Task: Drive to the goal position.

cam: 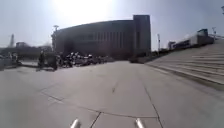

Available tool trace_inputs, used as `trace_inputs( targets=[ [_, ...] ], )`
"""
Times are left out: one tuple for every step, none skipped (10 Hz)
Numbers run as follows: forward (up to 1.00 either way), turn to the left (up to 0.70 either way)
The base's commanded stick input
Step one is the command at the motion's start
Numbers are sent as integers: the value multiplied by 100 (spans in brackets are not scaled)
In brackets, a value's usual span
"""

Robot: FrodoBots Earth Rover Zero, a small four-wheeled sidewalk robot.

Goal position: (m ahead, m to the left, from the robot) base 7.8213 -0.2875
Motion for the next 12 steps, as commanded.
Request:
trace_inputs(
  targets=[
    [100, 0],
    [100, 0],
    [100, 0],
    [100, 0],
    [100, 0],
    [100, 0],
    [100, 0],
    [100, 0],
    [100, 0],
    [100, 0],
    [100, 0],
    [100, 0]
  ],
)
